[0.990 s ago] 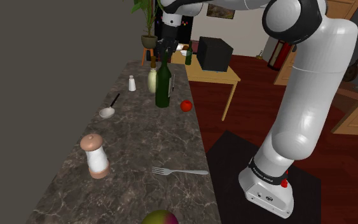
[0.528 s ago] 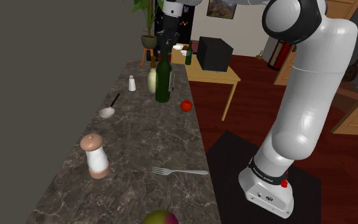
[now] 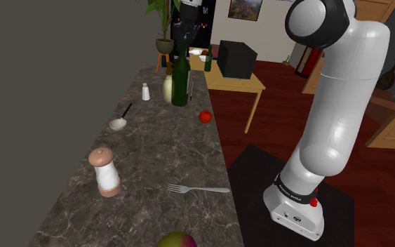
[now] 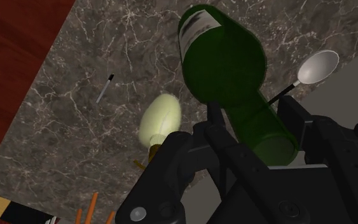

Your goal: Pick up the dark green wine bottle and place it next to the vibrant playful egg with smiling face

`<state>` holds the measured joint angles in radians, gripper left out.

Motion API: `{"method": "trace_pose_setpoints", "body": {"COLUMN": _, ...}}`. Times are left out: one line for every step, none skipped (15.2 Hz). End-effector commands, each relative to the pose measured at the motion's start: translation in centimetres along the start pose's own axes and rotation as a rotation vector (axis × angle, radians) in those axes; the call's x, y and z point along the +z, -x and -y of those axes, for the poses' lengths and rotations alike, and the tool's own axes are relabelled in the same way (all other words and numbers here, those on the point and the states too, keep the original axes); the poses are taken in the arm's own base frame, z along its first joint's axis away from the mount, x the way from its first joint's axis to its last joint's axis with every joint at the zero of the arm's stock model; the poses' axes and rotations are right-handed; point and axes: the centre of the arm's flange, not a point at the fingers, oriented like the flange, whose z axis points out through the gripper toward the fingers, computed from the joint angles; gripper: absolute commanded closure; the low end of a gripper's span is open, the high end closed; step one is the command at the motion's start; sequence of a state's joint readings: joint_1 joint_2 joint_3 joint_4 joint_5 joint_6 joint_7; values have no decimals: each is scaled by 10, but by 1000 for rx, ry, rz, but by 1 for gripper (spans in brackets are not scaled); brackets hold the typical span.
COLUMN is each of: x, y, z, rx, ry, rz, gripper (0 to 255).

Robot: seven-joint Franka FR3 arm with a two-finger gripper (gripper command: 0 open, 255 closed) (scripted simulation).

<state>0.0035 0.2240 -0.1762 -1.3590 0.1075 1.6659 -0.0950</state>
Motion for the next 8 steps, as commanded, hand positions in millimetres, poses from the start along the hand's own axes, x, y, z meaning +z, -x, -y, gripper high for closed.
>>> {"method": "trace_pose_setpoints", "body": {"x": -11, "y": 0, "z": 1, "rx": 0, "ry": 0, "rz": 0, "gripper": 255}}
{"method": "trace_pose_setpoints", "body": {"x": -16, "y": -1, "z": 1, "rx": 0, "ry": 0, "rz": 0, "gripper": 255}}
{"method": "trace_pose_setpoints", "body": {"x": -21, "y": -1, "z": 1, "rx": 0, "ry": 0, "rz": 0, "gripper": 255}}
{"method": "trace_pose_setpoints", "body": {"x": -26, "y": -2, "z": 1, "rx": 0, "ry": 0, "rz": 0, "gripper": 255}}
{"method": "trace_pose_setpoints", "body": {"x": -32, "y": -2, "z": 2, "rx": 0, "ry": 0, "rz": 0, "gripper": 255}}
{"method": "trace_pose_setpoints", "body": {"x": -37, "y": -3, "z": 2, "rx": 0, "ry": 0, "rz": 0, "gripper": 255}}
{"method": "trace_pose_setpoints", "body": {"x": -42, "y": -3, "z": 2, "rx": 0, "ry": 0, "rz": 0, "gripper": 255}}
{"method": "trace_pose_setpoints", "body": {"x": -47, "y": -4, "z": 3, "rx": 0, "ry": 0, "rz": 0, "gripper": 255}}
